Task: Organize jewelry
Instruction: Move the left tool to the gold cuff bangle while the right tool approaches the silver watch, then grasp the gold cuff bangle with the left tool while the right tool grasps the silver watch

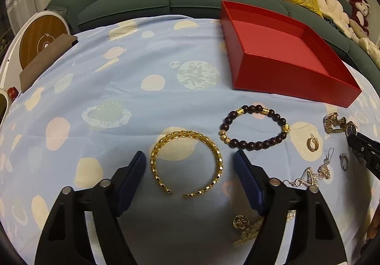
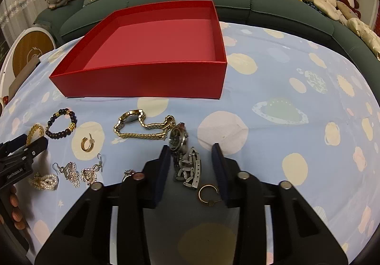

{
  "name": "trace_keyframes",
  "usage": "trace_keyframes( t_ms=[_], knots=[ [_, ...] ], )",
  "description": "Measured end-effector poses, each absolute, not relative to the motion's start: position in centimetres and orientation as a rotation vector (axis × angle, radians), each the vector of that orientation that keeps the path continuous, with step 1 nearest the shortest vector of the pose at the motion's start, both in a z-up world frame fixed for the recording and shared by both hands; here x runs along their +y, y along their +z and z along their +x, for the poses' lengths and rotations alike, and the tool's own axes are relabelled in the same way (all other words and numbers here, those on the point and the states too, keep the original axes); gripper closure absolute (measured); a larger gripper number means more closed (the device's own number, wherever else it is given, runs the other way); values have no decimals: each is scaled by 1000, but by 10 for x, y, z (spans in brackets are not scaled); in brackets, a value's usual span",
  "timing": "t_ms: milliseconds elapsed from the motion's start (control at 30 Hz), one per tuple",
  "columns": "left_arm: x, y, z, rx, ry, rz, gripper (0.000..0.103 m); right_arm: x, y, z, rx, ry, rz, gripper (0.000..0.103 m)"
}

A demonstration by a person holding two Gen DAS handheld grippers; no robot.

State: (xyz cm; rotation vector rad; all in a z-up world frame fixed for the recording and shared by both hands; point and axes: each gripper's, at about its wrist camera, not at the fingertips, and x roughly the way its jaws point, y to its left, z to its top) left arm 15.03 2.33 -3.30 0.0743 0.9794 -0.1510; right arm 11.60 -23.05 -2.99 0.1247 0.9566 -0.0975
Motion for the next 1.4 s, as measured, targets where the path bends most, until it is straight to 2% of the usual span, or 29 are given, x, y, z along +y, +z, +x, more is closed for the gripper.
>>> trace_keyframes(
  t_ms=[67,433,467,500,633,733,767,833,867,900,1133,1300,1400],
  knots=[
    [23,-31,148,978,-177,65,46,-232,-29,114,960,-92,137,85],
    [20,-9,129,972,-263,-4,47,-228,-2,99,899,-49,180,87],
    [17,-3,126,953,-267,4,47,-227,4,98,882,-50,175,98],
    [15,3,124,933,-271,15,47,-226,10,96,866,-47,175,103],
    [8,29,118,886,-291,12,47,-225,35,93,809,-37,176,103],
    [4,40,117,872,-291,-6,47,-230,36,97,838,-42,187,103],
    [3,43,116,867,-290,-5,47,-233,33,97,851,-51,201,100],
    [1,46,113,857,-283,5,47,-237,24,95,872,-55,224,78],
    [0,47,111,855,-281,9,47,-237,19,94,878,-59,221,57],
    [-1,47,110,853,-283,11,47,-236,15,92,884,-63,213,51],
    [0,43,106,873,-286,19,47,-221,-12,79,960,16,180,51],
    [-2,35,106,895,-288,28,47,-209,-24,76,983,50,117,67],
    [-4,32,106,905,-294,35,47,-209,-29,79,985,55,110,69]
  ],
)
